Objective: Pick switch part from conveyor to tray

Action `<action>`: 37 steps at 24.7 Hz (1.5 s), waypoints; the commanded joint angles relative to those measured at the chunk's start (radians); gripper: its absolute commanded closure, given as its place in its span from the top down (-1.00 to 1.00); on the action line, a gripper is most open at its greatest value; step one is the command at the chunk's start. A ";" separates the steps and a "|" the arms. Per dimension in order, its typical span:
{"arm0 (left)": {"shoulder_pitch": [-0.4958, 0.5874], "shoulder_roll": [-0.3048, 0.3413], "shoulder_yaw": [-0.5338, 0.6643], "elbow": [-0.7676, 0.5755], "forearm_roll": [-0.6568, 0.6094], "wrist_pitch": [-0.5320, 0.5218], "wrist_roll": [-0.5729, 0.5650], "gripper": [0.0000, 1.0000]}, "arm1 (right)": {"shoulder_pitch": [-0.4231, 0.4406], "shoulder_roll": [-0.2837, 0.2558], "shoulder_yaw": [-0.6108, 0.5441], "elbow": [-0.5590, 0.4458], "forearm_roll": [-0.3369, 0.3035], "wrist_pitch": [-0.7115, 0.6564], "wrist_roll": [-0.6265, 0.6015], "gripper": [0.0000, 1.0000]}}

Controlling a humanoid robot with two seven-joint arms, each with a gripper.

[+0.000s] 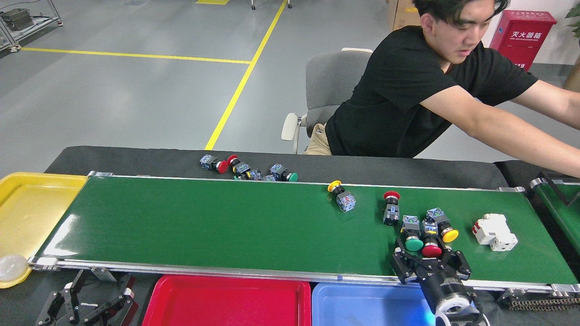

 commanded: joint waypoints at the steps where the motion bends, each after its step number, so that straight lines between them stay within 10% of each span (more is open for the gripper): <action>1: -0.018 0.013 -0.008 0.001 -0.002 0.003 0.004 1.00 | -0.019 0.000 -0.001 -0.004 -0.001 -0.002 0.000 0.62; 4: -0.020 0.023 -0.014 0.001 -0.002 0.003 0.004 1.00 | -0.019 -0.006 0.003 -0.004 -0.001 -0.045 0.000 -0.53; 6: -0.020 0.033 -0.013 0.001 -0.002 0.003 0.004 1.00 | -0.017 -0.006 0.002 -0.009 -0.001 -0.095 0.000 -0.88; 16: -0.009 0.035 -0.013 -0.001 0.002 0.004 0.004 1.00 | 0.159 -0.004 0.059 -0.289 -0.004 -0.465 -0.011 -0.97; 17: -0.007 0.035 -0.013 -0.001 0.002 0.004 0.004 1.00 | 0.182 -0.003 0.105 -0.323 -0.004 -0.514 -0.014 -0.84; 19: -0.009 0.033 -0.011 -0.001 0.002 0.004 0.004 1.00 | 0.199 -0.001 0.226 -0.340 0.006 -0.566 -0.040 0.87; 20: -0.010 0.032 -0.011 -0.001 0.002 0.004 0.004 1.00 | 0.196 -0.001 0.287 -0.337 0.021 -0.566 -0.046 1.00; 29: -0.018 0.033 -0.013 -0.006 -0.001 0.004 0.004 1.00 | 0.187 0.039 0.295 -0.326 0.052 -0.500 -0.046 1.00; 37: -0.136 0.016 -0.153 -0.039 -0.024 0.038 -0.162 1.00 | 0.363 0.006 0.097 -0.352 0.049 0.162 -0.288 0.95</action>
